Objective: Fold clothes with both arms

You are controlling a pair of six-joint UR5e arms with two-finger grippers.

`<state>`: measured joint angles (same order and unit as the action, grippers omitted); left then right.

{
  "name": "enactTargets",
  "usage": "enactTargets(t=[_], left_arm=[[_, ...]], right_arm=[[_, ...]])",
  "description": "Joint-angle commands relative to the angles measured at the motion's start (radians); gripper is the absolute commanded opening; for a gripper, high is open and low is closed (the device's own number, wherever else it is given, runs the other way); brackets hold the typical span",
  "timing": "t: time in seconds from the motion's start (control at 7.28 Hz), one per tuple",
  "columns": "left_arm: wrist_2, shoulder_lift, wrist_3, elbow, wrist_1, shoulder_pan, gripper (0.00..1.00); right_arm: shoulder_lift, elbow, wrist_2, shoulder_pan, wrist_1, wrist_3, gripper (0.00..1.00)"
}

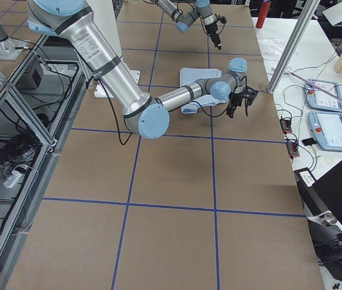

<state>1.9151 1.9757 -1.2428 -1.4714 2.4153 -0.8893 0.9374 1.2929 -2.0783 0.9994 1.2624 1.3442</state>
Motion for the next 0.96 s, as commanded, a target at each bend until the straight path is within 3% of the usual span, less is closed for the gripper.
enactTargets(t=[0.0,0.14,0.41,0.55,0.82], left_arm=[[0.173,-0.154,0.464,-0.041,-0.008,-0.165,1.00],[0.209,-0.202,0.661,-0.027,-0.022,-0.245,1.00],[0.359,-0.241,0.897,-0.006,-0.115,-0.357,1.00],[0.427,-0.288,0.914,-0.036,-0.123,-0.394,1.00],[0.398,-0.369,0.899,-0.127,-0.124,-0.395,1.00]], right_arm=[[0.201,0.136,-0.121,0.141,0.055,-0.377,1.00],[0.271,0.149,-0.178,0.224,0.057,-0.530,1.00],[0.393,0.157,-0.187,0.316,0.057,-0.807,1.00],[0.432,0.178,-0.187,0.335,0.061,-0.874,1.00],[0.483,0.194,-0.184,0.346,0.054,-0.889,1.00]])
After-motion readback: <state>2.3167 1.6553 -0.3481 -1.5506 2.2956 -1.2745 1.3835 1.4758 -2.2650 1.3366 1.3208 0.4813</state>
